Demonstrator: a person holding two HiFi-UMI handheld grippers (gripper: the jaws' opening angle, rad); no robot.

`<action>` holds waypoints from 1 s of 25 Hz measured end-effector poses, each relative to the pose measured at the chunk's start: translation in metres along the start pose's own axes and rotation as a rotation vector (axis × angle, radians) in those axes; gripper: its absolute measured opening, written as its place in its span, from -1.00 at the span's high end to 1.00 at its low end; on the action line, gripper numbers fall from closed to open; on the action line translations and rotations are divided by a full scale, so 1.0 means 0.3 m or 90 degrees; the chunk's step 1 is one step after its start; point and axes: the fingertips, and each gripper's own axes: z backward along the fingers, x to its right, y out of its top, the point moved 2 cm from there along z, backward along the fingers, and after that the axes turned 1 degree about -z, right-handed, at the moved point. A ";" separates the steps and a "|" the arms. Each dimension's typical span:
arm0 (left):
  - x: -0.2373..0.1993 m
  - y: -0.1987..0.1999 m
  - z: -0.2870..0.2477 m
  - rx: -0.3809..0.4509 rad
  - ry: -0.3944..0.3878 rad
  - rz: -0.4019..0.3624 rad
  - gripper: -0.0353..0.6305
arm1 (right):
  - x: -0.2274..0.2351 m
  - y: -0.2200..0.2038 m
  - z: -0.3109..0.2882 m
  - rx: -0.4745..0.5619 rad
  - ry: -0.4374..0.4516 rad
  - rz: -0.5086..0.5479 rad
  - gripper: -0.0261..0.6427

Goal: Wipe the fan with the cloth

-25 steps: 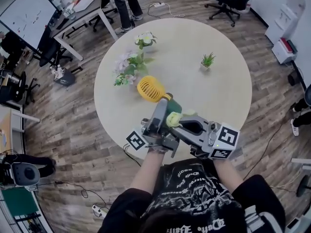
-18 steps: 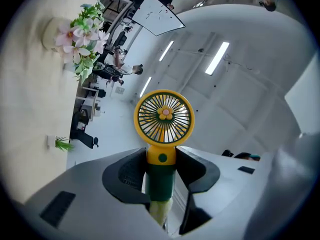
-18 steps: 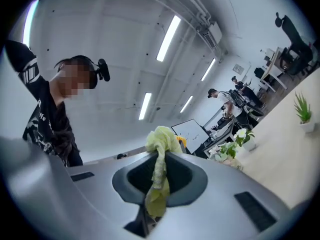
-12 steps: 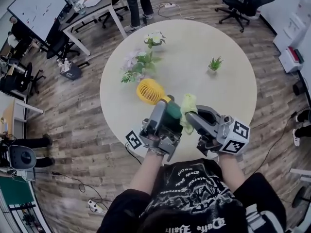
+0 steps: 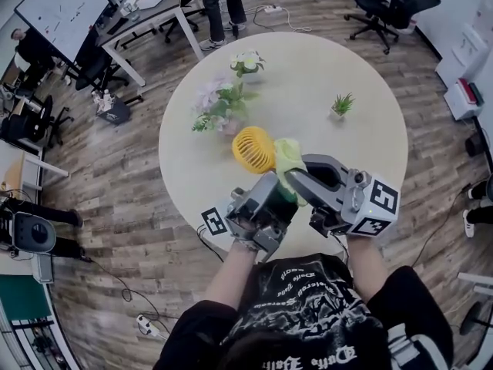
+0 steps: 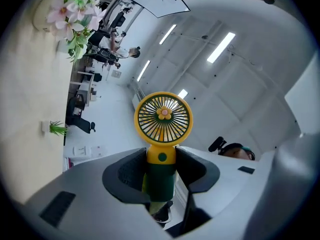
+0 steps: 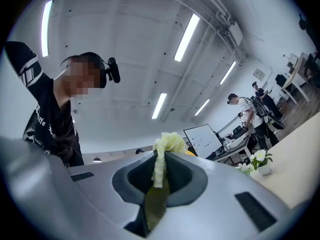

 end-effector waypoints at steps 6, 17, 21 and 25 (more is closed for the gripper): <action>0.013 -0.043 -0.014 -0.091 0.017 -0.063 0.30 | 0.011 0.020 0.010 -0.025 -0.009 0.049 0.80; -0.015 -0.128 -0.014 -0.236 0.111 -0.081 0.30 | -0.058 0.110 -0.099 -0.098 0.113 0.166 0.80; -0.022 -0.179 -0.031 -0.304 0.137 -0.126 0.30 | 0.003 0.133 -0.122 -0.101 0.088 0.147 0.80; -0.017 -0.202 -0.041 -0.345 0.142 -0.162 0.30 | 0.091 0.131 -0.095 -0.082 0.042 0.088 0.80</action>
